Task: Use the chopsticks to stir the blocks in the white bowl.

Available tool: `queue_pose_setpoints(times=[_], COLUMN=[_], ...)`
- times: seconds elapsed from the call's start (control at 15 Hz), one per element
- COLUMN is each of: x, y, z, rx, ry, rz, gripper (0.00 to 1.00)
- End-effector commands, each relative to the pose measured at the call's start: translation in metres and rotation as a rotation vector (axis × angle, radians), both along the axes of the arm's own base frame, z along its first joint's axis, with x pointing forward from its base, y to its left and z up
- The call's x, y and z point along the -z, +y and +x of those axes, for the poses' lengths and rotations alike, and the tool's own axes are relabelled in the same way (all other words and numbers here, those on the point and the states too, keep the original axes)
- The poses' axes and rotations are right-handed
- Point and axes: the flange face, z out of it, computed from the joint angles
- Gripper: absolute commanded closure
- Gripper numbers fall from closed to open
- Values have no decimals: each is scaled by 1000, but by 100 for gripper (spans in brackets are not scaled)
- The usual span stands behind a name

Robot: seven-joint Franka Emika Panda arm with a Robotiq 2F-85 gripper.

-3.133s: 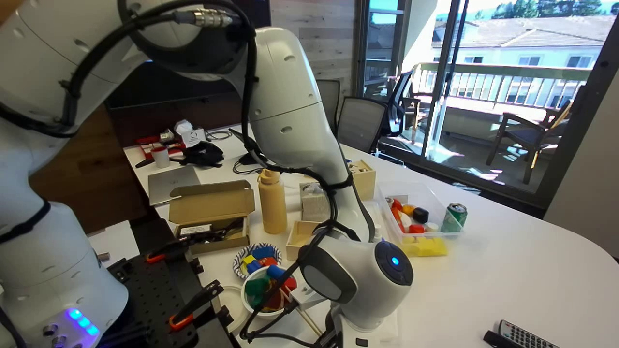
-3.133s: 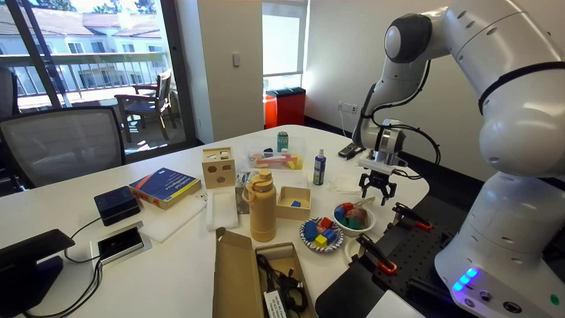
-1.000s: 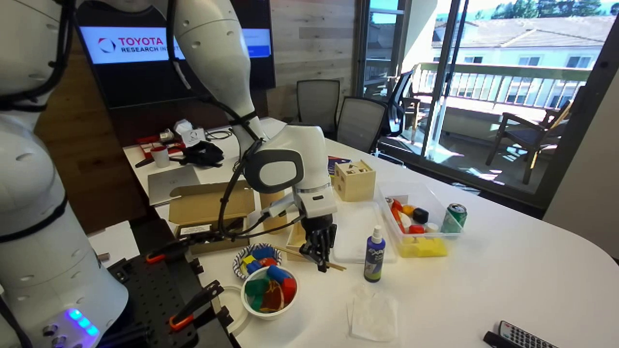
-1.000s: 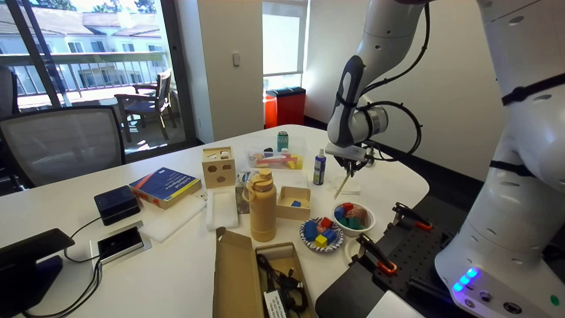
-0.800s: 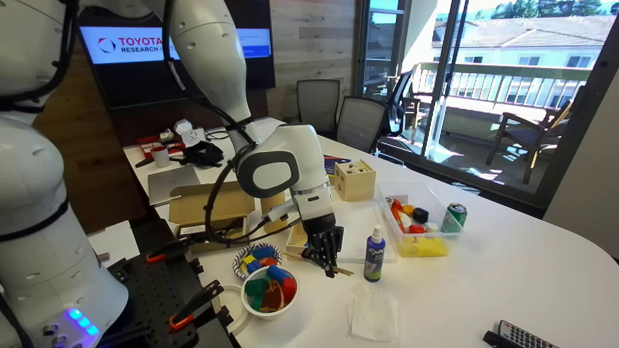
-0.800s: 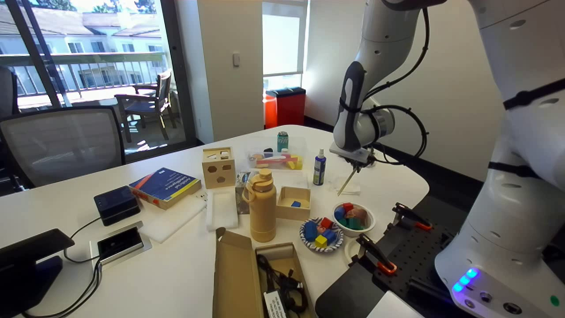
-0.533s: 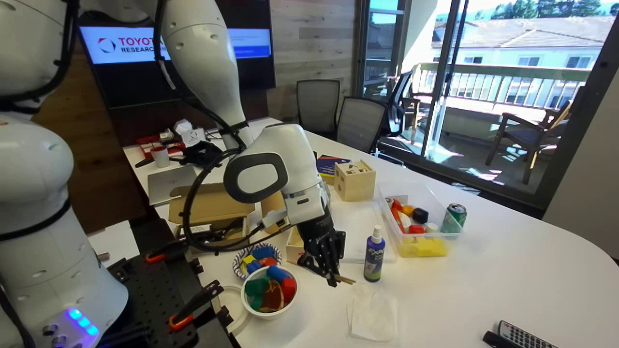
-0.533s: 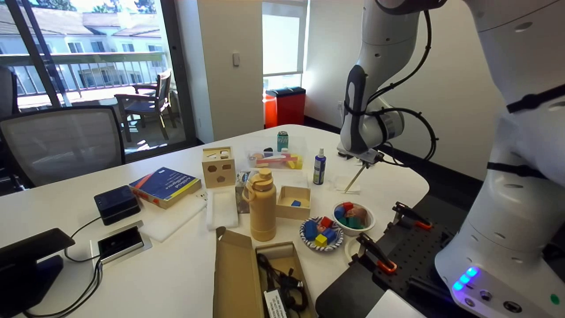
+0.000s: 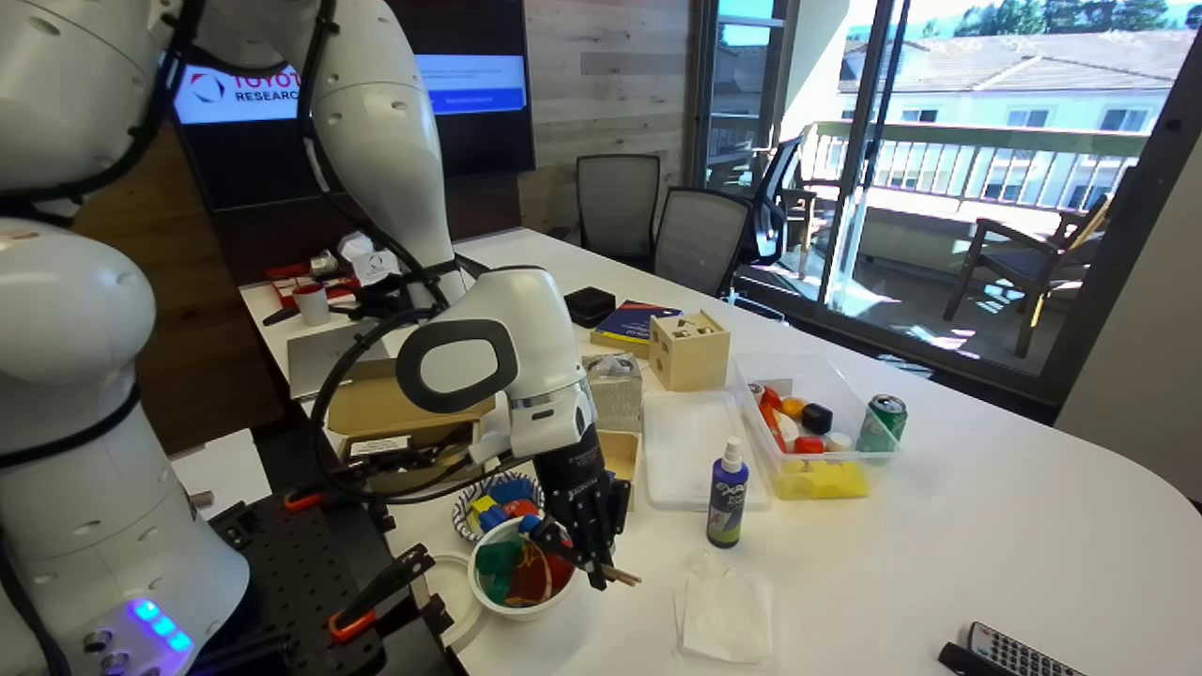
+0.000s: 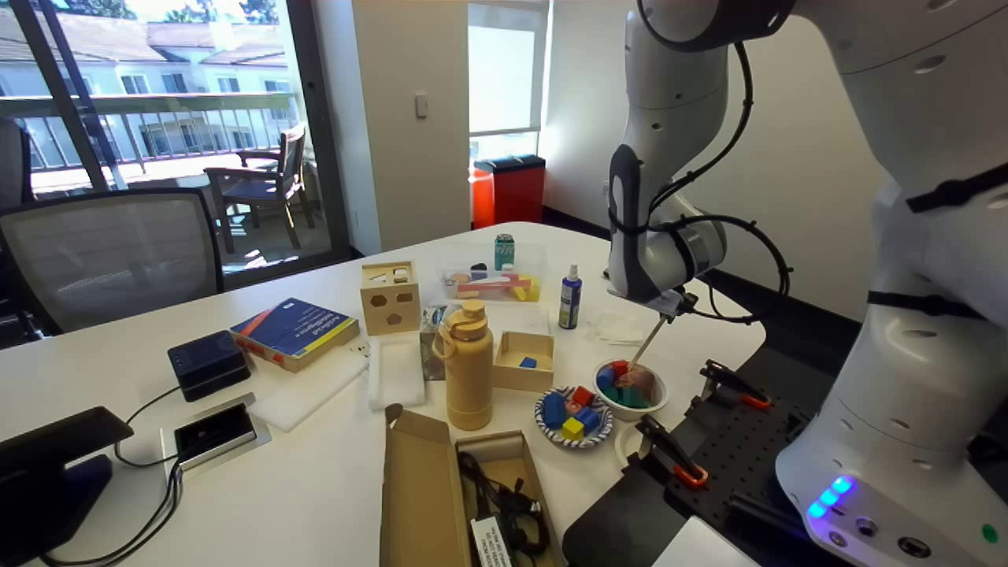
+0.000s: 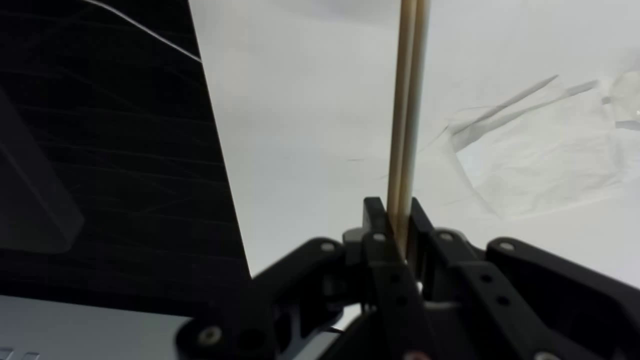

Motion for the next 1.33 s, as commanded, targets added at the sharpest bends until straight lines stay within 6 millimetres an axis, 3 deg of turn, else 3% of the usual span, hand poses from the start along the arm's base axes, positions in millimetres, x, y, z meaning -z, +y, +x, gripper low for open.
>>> queue_pose_setpoints(times=[0.0, 0.27, 0.6, 0.93, 1.27], x=[6, 18, 33, 56, 59], y=[0, -3, -3, 18, 40], z=[-13, -12, 6, 21, 21], rx=[27, 11, -40, -110, -153], ry=[28, 49, 52, 85, 74], rz=[-34, -69, -89, -52, 3], gripper=[97, 97, 97, 97, 97])
